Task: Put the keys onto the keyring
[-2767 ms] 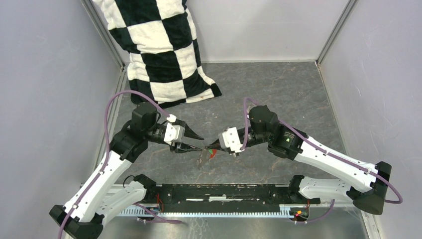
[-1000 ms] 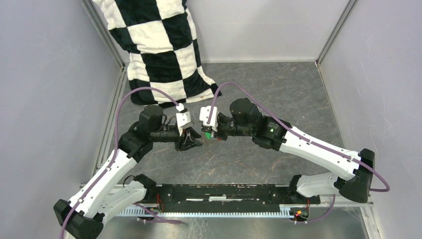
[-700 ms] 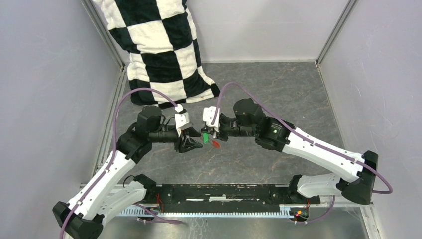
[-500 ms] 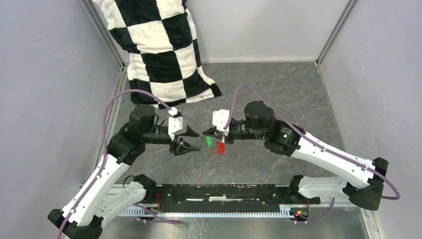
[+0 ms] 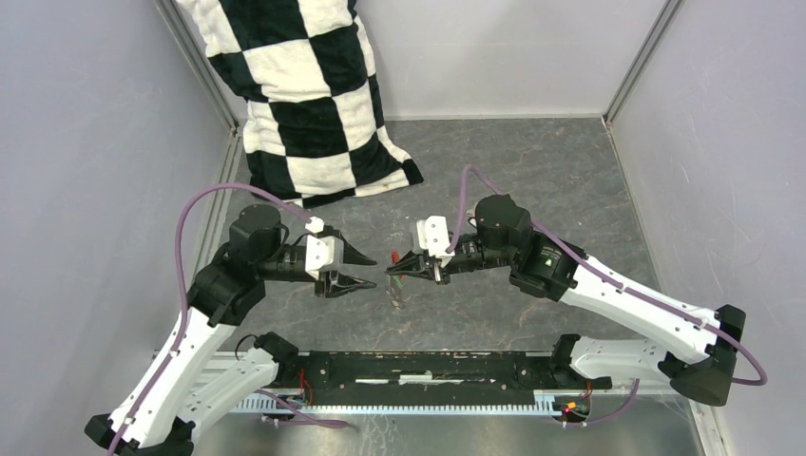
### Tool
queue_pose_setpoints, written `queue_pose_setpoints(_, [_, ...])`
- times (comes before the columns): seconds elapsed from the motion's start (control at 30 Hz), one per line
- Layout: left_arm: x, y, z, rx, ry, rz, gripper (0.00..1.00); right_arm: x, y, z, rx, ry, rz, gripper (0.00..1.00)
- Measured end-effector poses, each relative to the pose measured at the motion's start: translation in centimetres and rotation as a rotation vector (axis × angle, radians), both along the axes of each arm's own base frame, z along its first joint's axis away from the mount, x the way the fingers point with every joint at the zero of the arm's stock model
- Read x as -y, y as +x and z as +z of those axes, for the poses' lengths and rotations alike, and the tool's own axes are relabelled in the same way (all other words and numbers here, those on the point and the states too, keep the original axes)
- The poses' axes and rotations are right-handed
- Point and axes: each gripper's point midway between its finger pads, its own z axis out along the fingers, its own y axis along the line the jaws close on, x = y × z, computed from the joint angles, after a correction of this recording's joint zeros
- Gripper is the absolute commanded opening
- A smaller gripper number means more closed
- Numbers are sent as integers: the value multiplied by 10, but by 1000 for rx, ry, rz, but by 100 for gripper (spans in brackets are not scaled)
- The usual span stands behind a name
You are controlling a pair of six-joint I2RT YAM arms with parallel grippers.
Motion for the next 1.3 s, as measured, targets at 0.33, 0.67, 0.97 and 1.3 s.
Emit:
queue_pose_setpoints(0.33, [2, -18, 2, 13, -20, -109, 42, 2, -19, 13, -30, 60, 119, 0])
queue_pose_setpoints(0.67, [9, -27, -10, -73, -36, -202, 44, 2, -28, 20, -45, 86, 179, 0])
queue_pose_setpoints(0.97, [15, -20, -9, -99, -68, -194, 43, 1, -32, 20, -55, 89, 212, 0])
queue_pose_setpoints(1.3, [13, -34, -5, -110, -85, -254, 43, 0, -32, 17, -61, 85, 224, 1])
